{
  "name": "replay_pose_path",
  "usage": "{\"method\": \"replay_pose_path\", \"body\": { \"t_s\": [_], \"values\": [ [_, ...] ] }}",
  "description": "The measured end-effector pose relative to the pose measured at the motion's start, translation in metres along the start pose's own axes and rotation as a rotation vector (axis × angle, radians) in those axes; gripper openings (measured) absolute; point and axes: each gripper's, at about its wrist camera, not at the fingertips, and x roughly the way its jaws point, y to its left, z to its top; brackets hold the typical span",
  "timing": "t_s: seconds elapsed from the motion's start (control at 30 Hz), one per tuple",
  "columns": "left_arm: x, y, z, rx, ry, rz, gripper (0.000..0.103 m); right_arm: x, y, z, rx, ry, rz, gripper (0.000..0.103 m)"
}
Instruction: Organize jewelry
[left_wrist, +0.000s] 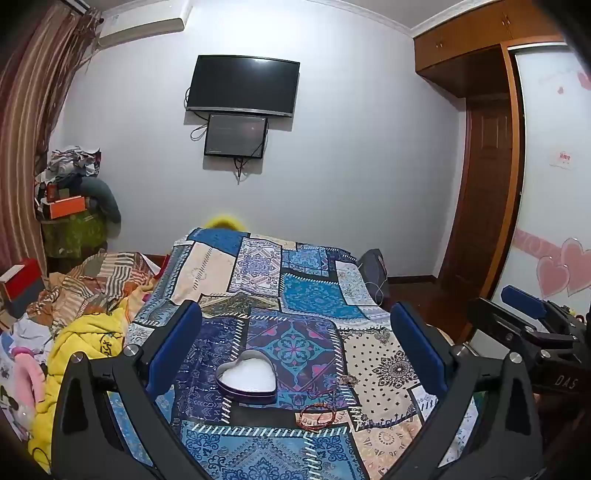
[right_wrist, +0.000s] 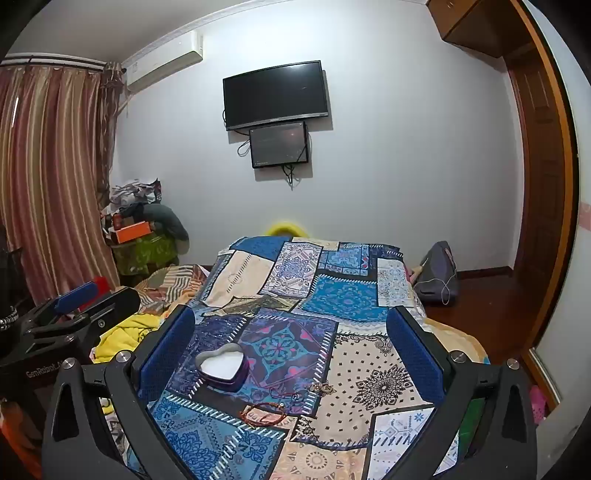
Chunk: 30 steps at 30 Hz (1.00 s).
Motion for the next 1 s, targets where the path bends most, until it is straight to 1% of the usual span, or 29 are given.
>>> {"method": "replay_pose_path", "body": {
  "t_s": [0.13, 0.17, 0.37, 1.0],
  "values": [
    [-0.0001, -0.0046, -0.0005, 0.008, -0.001, -0.003, 0.103, -0.0008, 0.0002, -0.0003, 0.0, -0.004, 0.001, 0.103],
    [-0.0005, 0.0006, 0.0, -0.016, -0.002, 0.0, 0.103, -0.0012, 0.0004, -0.0003, -0.001, -0.004, 0.0, 0.103],
    [-0.0022, 0.0044, -0.0025, -0.024, -0.005, 0.0, 0.103, -0.0017, -0.0011, 0.0007, 0.003, -0.004, 0.002, 0.103],
    [-0.0015, 0.0049, -0.0031, -0.026, -0.003, 0.004, 0.103, -0.0052, -0.0022, -0.0006, 0.006, -0.008, -0.008, 0.103]
  ]
}}
